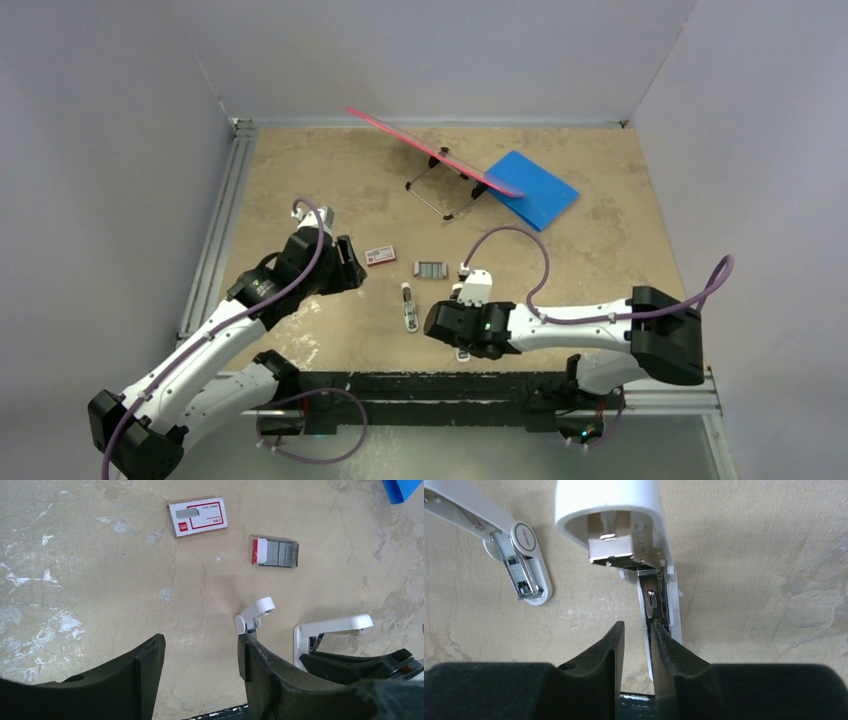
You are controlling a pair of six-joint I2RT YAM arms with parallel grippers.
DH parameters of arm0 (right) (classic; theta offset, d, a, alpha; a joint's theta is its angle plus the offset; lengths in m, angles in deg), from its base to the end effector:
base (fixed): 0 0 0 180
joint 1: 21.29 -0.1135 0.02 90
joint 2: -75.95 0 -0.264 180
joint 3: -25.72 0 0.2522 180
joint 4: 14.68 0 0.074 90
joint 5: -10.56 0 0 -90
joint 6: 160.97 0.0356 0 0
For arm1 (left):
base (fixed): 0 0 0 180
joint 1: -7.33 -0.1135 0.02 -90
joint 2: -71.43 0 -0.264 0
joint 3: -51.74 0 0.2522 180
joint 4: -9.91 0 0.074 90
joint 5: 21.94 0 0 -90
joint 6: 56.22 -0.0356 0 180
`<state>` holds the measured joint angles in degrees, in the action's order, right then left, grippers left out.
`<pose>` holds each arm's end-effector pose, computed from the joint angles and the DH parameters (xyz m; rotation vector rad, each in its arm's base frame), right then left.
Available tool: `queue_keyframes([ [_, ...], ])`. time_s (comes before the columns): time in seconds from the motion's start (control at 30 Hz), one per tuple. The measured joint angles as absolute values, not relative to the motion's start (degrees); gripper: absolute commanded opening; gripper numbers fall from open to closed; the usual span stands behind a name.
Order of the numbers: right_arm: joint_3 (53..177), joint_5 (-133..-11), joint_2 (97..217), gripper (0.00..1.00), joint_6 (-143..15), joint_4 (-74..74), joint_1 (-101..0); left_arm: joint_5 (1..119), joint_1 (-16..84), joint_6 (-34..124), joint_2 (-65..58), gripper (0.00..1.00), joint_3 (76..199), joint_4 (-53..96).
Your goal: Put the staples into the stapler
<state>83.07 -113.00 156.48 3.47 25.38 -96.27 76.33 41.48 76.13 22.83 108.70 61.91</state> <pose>0.0851 0.2413 0.1821 0.1633 2.4377 0.3654 0.1469 -0.0934 0.2728 -0.2432 2.3644 -0.4949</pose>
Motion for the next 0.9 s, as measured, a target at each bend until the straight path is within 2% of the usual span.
queue_keyframes([
  [0.27, 81.2, -111.2, 153.5, 0.32, 3.6, 26.0, -96.4, 76.3, 41.5, 76.2, 22.8, 0.55, 108.7, 61.9],
  [0.43, 81.2, -111.4, 153.4, 0.23, 3.6, 26.3, -96.4, 76.3, 41.5, 76.1, 22.8, 0.55, 108.7, 61.9],
  [0.53, 81.2, -111.4, 153.4, 0.21, 3.4, 26.3, -96.4, 76.3, 41.5, 76.2, 22.8, 0.55, 108.7, 61.9],
  [0.9, 81.2, -111.4, 152.9, 0.27, 3.4, 26.5, -96.4, 76.3, 41.5, 76.1, 22.8, 0.55, 108.7, 61.9],
])
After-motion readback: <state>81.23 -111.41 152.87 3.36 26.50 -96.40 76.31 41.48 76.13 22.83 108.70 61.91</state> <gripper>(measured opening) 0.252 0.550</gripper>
